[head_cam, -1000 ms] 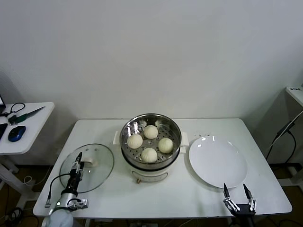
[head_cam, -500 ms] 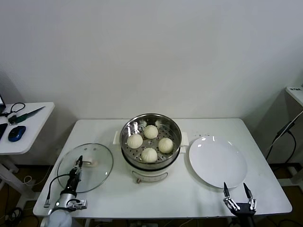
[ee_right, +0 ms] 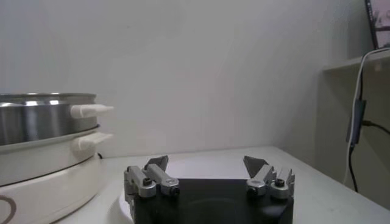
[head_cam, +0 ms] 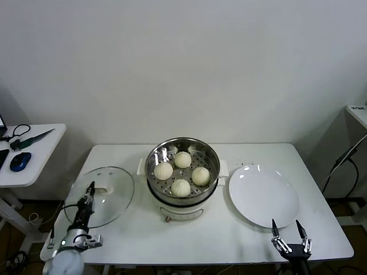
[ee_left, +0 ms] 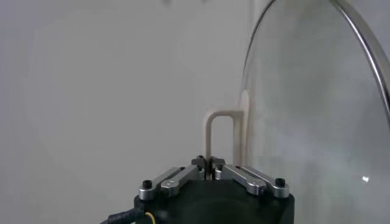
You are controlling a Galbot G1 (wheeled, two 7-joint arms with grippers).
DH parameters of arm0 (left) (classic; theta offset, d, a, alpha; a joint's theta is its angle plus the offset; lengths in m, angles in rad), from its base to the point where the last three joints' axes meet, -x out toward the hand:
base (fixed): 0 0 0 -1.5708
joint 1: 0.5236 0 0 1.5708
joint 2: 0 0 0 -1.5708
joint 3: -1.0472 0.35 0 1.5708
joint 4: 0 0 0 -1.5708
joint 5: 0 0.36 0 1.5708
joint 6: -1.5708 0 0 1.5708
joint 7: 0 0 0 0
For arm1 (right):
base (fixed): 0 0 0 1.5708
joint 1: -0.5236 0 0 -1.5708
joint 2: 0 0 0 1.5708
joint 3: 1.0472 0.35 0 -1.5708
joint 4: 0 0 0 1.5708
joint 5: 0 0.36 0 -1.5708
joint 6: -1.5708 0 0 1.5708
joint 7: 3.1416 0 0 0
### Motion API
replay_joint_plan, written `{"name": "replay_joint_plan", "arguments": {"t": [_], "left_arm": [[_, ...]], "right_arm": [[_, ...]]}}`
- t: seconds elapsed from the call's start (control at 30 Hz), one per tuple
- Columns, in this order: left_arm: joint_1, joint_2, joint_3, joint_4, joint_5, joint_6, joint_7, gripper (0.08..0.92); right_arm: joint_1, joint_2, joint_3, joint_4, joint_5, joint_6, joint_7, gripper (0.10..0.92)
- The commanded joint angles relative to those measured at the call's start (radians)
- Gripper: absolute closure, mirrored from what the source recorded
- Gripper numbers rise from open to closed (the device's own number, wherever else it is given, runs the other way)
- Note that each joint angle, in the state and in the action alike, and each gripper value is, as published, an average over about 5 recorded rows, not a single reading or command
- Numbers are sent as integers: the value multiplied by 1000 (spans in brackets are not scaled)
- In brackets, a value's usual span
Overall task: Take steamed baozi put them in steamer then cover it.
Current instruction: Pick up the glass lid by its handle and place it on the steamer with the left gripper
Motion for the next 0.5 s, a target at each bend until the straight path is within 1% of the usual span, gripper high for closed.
{"name": "replay_joint_plan", "arguments": {"t": [0.03,0.13,0.27,0.37,0.5], "left_arm": [[57,160,-13,-464,-195,302,333,863],[36,214,-4,-525,-202,368,387,863],[-9,244,52,-604,-196,462,463,863],[-54,236,145,-665,-143,546,522,863],[-141,177,293,-680,-14,615,562,863]], "right_arm": [[-3,0,-1,3,-10,-3,13,203],[-5,-2,-3,3,-11,2,17,203],[-3,-4,-6,5,-21,0,28,203],[5,-1,-6,8,-34,-9,37,203],[19,3,-6,17,-51,-32,40,203]]}}
